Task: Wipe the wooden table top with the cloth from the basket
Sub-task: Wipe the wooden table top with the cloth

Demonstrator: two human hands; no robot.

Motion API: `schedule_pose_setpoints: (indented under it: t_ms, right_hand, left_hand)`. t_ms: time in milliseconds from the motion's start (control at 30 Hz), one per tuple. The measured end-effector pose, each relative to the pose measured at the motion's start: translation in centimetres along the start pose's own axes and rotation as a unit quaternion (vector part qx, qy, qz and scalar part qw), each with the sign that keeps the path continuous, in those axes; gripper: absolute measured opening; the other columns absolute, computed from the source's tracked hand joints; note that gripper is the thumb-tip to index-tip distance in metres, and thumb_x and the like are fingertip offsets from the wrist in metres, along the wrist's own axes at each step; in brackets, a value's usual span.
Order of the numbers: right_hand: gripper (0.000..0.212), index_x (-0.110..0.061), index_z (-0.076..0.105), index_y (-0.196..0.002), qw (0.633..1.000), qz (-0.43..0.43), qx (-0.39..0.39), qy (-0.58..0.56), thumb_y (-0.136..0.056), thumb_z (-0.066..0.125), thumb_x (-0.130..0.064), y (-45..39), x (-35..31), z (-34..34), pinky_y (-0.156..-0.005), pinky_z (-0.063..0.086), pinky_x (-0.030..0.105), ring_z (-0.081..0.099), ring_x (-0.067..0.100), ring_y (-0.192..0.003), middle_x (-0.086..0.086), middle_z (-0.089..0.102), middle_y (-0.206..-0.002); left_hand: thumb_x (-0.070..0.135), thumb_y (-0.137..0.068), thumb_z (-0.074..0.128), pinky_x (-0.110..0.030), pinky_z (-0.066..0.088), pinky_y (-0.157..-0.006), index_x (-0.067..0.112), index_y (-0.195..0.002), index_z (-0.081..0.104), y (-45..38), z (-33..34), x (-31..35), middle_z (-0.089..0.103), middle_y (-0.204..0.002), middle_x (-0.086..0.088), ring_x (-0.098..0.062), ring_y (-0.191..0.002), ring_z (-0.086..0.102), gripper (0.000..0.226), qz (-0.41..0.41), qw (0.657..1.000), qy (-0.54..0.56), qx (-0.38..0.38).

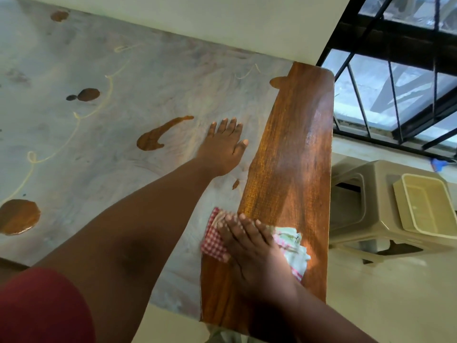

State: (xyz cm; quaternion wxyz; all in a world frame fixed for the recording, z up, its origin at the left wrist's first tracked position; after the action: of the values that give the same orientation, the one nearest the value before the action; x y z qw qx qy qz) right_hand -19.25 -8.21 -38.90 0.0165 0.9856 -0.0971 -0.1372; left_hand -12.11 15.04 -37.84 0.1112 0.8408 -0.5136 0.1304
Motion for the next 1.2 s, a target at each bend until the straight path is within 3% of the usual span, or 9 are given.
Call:
schedule_pose_setpoints:
  t_ms: [100,167,233,567,900,1067,1200]
  right_hand:
    - [0.062,-0.020,0.032,-0.147,0.997,0.071,-0.011,-0.005,-0.091,0.024,-0.043,-3.8,3.0,-1.5,-0.115,0.012,0.043,0.029,0.029,-0.140,0.007,0.036,-0.151]
    - [0.063,-0.026,0.012,-0.151,0.996,0.085,-0.020,0.030,-0.092,0.013,-0.046,-6.3,5.3,-2.0,-0.115,-0.003,0.039,0.009,0.023,-0.145,0.002,0.016,-0.158]
    - [0.061,-0.028,0.000,-0.151,0.994,0.089,-0.025,0.055,-0.093,0.009,-0.046,-8.3,7.3,-2.3,-0.115,-0.009,0.037,-0.002,0.020,-0.146,-0.001,0.004,-0.159]
    - [0.058,-0.026,-0.002,-0.152,0.994,0.085,-0.030,0.055,-0.098,0.010,-0.045,-14.7,12.5,-4.6,-0.113,-0.012,0.036,-0.005,0.018,-0.145,0.000,-0.001,-0.160]
    - [0.064,-0.027,-0.002,-0.152,0.996,0.071,-0.028,0.049,-0.094,0.002,-0.053,-23.2,20.5,-6.1,-0.111,-0.012,0.037,-0.006,0.019,-0.145,0.001,-0.001,-0.160]
    - [0.060,-0.027,-0.002,-0.152,0.996,0.057,-0.032,0.058,-0.098,0.008,-0.050,-27.2,24.5,-7.2,-0.111,-0.010,0.037,-0.005,0.018,-0.145,0.000,-0.001,-0.160]
    - [0.059,-0.027,-0.002,-0.152,0.997,0.043,-0.034,0.062,-0.099,0.011,-0.048,-30.2,27.1,-8.1,-0.112,-0.010,0.037,-0.005,0.019,-0.145,0.001,-0.002,-0.160]
  left_hand:
    - [0.036,-0.103,0.018,-0.044,-0.007,-0.118,0.008,-0.150,0.014,-0.2,-0.7,-0.9,0.009,-0.160,-0.013,-0.026,-0.147,0.000,0.055,0.003,1.000,-0.020,-0.010]
    - [0.035,-0.103,0.018,-0.043,-0.007,-0.118,0.008,-0.150,0.014,-0.5,-1.0,-1.5,0.009,-0.160,-0.013,-0.027,-0.147,0.000,0.055,-0.012,1.000,-0.018,-0.005]
    - [0.034,-0.102,0.019,-0.042,-0.007,-0.117,0.008,-0.150,0.014,-0.8,-1.0,-2.1,0.009,-0.160,-0.013,-0.027,-0.147,0.000,0.055,-0.028,0.999,-0.019,-0.003]
    - [0.037,-0.102,0.021,-0.039,-0.008,-0.116,0.009,-0.150,0.012,-2.9,0.3,-2.9,0.011,-0.159,-0.013,-0.027,-0.147,0.003,0.057,-0.032,0.999,-0.025,0.037]
    - [0.044,-0.090,0.008,-0.037,-0.013,-0.114,0.009,-0.151,0.008,-8.7,-0.4,-2.9,0.006,-0.160,-0.011,-0.025,-0.147,-0.003,0.070,-0.050,0.996,-0.047,0.048]
    - [0.044,-0.099,0.014,-0.036,-0.015,-0.114,0.011,-0.151,0.005,-12.3,-0.3,-3.2,0.001,-0.160,-0.010,-0.023,-0.147,-0.007,0.062,-0.069,0.995,-0.059,0.041]
    - [0.051,-0.095,0.010,-0.033,-0.018,-0.113,0.013,-0.151,0.004,-15.2,-0.1,-3.0,0.000,-0.161,-0.008,-0.020,-0.146,-0.009,0.068,-0.081,0.994,-0.064,0.045]
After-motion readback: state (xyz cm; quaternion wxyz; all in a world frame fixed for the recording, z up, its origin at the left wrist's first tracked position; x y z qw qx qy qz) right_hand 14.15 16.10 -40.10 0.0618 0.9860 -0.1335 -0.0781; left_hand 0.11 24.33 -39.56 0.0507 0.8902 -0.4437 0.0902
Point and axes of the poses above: each hand's wrist, its own y-axis away from the middle knuckle, its own z-axis out of the palm, x = y × z, the point moved 4 cm from there along -y, towards the middle knuckle
